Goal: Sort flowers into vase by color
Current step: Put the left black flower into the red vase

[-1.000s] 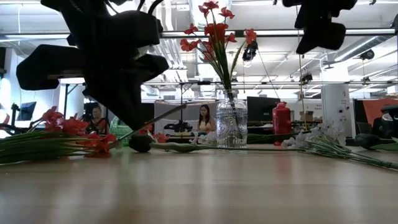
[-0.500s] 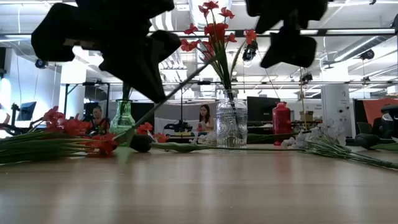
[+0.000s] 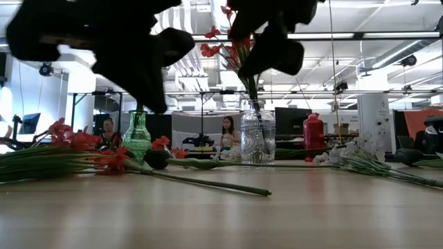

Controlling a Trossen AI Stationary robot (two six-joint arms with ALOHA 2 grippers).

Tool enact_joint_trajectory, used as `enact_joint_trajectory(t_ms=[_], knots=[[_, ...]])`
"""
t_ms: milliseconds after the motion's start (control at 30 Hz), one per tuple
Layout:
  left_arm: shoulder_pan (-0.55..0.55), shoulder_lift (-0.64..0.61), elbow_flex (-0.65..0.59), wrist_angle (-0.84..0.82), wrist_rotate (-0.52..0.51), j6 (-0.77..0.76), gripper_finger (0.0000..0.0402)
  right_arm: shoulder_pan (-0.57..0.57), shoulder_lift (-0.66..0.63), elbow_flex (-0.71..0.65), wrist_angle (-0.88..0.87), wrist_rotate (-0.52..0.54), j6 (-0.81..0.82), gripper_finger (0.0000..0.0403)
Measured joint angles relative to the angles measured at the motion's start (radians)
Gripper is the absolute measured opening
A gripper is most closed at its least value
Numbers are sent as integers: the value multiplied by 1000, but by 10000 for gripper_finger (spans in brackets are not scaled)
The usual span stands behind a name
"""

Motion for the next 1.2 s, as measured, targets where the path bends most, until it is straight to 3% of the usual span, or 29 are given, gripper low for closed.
enact_joint_trajectory(t_ms=[367,533,800,1033,1200], knots=[[-69,-164,-79,-12,-29,-64,0,24,141,3,96,287,-246,238],[-98,-311,-140,26,-129,-102,0,26,183,-2,212,325,-290,238],[-123,-501,-167,63,-137,-32,0,31,297,-3,444,384,-301,238],[-126,-618,-192,128,-314,31,0,26,388,30,541,556,-342,238],[-126,-691,-241,166,-443,18,0,5,427,43,576,574,-357,238]])
